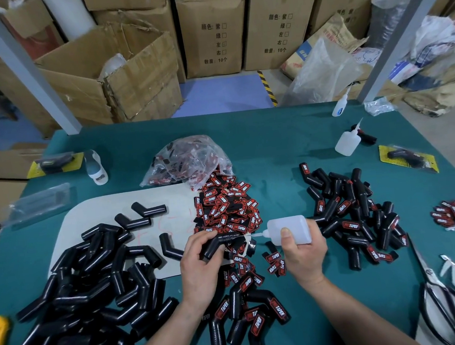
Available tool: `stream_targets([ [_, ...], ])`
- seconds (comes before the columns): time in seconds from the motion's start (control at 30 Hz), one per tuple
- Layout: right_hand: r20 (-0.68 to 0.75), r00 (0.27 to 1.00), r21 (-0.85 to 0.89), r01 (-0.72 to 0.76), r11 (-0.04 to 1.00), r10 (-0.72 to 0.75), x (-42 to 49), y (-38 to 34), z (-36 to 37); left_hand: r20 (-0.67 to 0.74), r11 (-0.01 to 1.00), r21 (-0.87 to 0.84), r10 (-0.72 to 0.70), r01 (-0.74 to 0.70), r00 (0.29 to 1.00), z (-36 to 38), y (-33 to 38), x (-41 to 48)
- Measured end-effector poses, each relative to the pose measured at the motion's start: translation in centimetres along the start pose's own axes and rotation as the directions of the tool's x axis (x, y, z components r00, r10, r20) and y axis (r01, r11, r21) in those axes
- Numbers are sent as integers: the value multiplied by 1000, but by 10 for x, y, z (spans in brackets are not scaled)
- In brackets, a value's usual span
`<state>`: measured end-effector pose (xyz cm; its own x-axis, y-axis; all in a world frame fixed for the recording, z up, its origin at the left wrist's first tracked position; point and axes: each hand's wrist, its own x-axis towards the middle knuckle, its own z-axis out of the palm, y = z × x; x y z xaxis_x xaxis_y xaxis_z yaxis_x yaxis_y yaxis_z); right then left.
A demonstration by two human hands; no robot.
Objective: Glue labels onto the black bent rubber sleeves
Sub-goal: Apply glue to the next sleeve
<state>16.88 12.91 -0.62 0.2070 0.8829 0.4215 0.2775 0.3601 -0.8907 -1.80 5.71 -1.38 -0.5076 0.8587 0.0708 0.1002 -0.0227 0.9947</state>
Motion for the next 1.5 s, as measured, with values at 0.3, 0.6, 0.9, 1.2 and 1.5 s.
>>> stream_targets([
  [0.3,-10,1000,4,0,1000,0,1,3,0,-2,1000,14,2,-2,1000,-1,-5,1],
  [0.6,-24,1000,18,4,1000,-3,-1,4,-1,38,999,32,-27,26,999,-2,-11,2],
  [0.9,-10,1000,18,16,1000,-16,-2,-1,0,77,998,24,-59,58,995,-3,-15,1],
  [1.2,-7,1000,6,14,1000,-14,-1,2,0,27,999,38,1,-2,1000,-1,-3,1],
  [1.5,-42,999,17,-2,1000,3,1,6,1,6,999,32,6,-6,1000,0,-3,2],
])
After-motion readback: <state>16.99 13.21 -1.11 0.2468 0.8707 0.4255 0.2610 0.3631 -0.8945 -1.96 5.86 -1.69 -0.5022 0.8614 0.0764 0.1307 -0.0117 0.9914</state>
